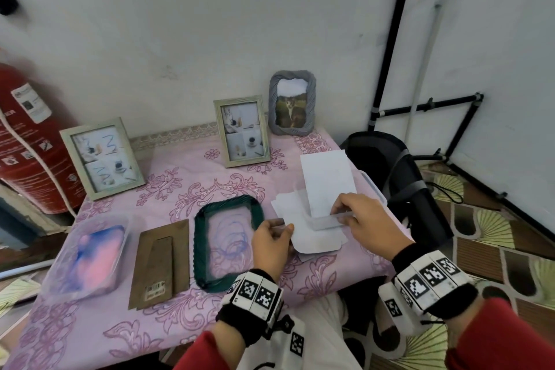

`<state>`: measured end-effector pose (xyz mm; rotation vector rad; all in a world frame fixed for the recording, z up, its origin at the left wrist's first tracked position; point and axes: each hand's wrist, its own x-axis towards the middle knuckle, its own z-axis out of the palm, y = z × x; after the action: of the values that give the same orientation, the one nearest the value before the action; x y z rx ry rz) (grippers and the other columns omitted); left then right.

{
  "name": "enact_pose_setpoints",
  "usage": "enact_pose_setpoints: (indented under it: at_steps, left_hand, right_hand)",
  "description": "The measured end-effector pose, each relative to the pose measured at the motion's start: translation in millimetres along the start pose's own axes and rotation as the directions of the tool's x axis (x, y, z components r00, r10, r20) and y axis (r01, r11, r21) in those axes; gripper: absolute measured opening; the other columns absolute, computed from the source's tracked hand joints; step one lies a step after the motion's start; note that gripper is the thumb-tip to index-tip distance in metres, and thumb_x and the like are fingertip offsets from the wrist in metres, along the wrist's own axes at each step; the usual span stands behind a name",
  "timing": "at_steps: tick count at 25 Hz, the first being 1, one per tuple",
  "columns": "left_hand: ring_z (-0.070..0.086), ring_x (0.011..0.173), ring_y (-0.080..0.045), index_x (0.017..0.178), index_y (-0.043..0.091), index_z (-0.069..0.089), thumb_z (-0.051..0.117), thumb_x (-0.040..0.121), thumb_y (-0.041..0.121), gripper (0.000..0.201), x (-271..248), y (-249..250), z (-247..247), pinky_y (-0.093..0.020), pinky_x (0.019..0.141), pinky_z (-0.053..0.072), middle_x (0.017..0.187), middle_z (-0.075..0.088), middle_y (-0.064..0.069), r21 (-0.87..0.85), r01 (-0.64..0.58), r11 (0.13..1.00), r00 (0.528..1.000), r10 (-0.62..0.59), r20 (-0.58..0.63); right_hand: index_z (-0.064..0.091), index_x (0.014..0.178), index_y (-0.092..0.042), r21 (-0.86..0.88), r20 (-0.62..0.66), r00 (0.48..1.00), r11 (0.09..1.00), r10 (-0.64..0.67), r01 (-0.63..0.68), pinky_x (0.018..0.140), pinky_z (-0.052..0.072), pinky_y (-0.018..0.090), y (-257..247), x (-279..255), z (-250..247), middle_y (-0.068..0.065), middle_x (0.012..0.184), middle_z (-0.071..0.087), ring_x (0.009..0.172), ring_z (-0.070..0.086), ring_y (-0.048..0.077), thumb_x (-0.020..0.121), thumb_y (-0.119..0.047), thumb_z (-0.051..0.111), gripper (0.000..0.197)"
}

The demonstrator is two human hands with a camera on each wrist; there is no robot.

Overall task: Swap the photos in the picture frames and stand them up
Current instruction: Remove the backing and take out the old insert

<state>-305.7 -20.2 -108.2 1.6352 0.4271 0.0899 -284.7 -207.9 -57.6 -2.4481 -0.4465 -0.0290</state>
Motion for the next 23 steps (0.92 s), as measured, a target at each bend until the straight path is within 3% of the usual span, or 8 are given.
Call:
enact_pose_setpoints:
  at_steps: [3,6,9,12,15,18,21,23]
  left_hand:
    - [0.061,0.083,-0.028,0.110,-0.002,0.058,0.062,0.086,0.005,0.026,-2.3,0.1,-1.9,-0.042,0.085,0.054,0.088,0.062,-0.018,0.070,-0.025,0.997,0.999,0.022,0.044]
    - [0.055,0.072,-0.014,0.099,0.004,0.064,0.061,0.082,0.000,0.018,-7.7,5.9,-9.5,-0.017,0.070,0.051,0.083,0.060,-0.008,0.269,-0.166,0.949,0.985,0.147,0.090]
    - [0.056,0.080,-0.014,0.093,0.011,0.066,0.060,0.080,0.000,0.018,-10.2,16.1,-15.5,-0.023,0.079,0.050,0.096,0.057,-0.007,0.411,-0.280,0.868,0.960,0.257,0.111]
    - [0.055,0.080,-0.009,0.096,0.010,0.066,0.060,0.083,0.003,0.016,-8.3,28.9,-13.8,-0.009,0.072,0.044,0.100,0.060,-0.006,0.384,-0.345,0.857,0.938,0.323,0.123]
    - [0.056,0.075,-0.001,0.097,0.006,0.067,0.059,0.085,0.002,0.015,-2.3,44.2,-4.1,-0.002,0.064,0.042,0.098,0.068,-0.007,0.290,-0.394,0.872,0.919,0.376,0.119]
    - [0.060,0.083,-0.008,0.109,0.001,0.064,0.056,0.088,0.001,0.023,6.7,57.0,12.0,0.001,0.067,0.042,0.107,0.068,-0.010,0.249,-0.403,0.881,0.913,0.366,0.182]
    - [0.058,0.108,-0.021,0.127,-0.003,0.051,0.050,0.089,-0.003,0.037,15.2,64.9,26.2,-0.004,0.079,0.040,0.124,0.059,-0.016,0.289,-0.352,0.890,0.929,0.293,0.226]
    - [0.055,0.115,-0.024,0.132,-0.003,0.045,0.047,0.089,-0.005,0.043,18.9,66.2,31.7,-0.006,0.080,0.036,0.129,0.055,-0.016,0.301,-0.317,0.899,0.937,0.247,0.248]
  right_hand:
    - [0.053,0.079,-0.027,-0.031,0.030,1.000,1.000,0.002,-0.001,0.095,0.039,0.041,0.7,-0.3,2.4,-0.013,0.088,0.061,0.092,0.054,0.013,0.084,-0.002,0.056,0.026]
    - [0.055,0.080,-0.025,-0.009,0.028,1.000,1.000,0.001,-0.001,0.095,0.040,0.038,0.2,1.5,2.6,-0.011,0.088,0.063,0.091,0.055,0.013,0.083,-0.002,0.058,0.024]
    - [0.062,0.082,-0.020,0.020,0.034,0.999,1.000,-0.009,0.008,0.090,0.044,0.035,-2.0,1.5,0.8,-0.010,0.088,0.065,0.089,0.056,0.011,0.081,0.002,0.057,0.022]
    - [0.069,0.091,-0.017,0.168,0.049,0.998,0.985,0.029,-0.037,0.086,0.046,0.021,-3.4,2.4,-3.4,-0.007,0.096,0.068,0.093,0.058,0.010,0.077,0.008,0.048,0.035]
    - [0.069,0.101,-0.009,0.288,-0.109,0.988,0.955,0.113,-0.078,0.079,0.043,0.009,-3.7,12.4,-10.0,0.001,0.105,0.067,0.093,0.059,0.013,0.082,0.008,0.046,0.034]
    - [0.061,0.113,-0.002,0.211,-0.277,0.936,0.964,0.218,-0.162,0.089,0.044,0.023,1.5,27.9,-13.2,0.014,0.115,0.059,0.098,0.057,0.022,0.085,0.005,0.047,0.032]
    - [0.045,0.131,0.001,0.034,-0.162,0.943,0.957,0.291,-0.290,0.101,0.038,0.035,6.8,40.2,-8.4,0.021,0.126,0.048,0.116,0.049,0.033,0.088,-0.004,0.051,0.044]
    - [0.041,0.134,0.000,-0.007,-0.111,0.947,0.953,0.300,-0.303,0.101,0.038,0.037,8.5,44.6,-3.9,0.021,0.125,0.048,0.116,0.047,0.034,0.087,-0.009,0.056,0.050]
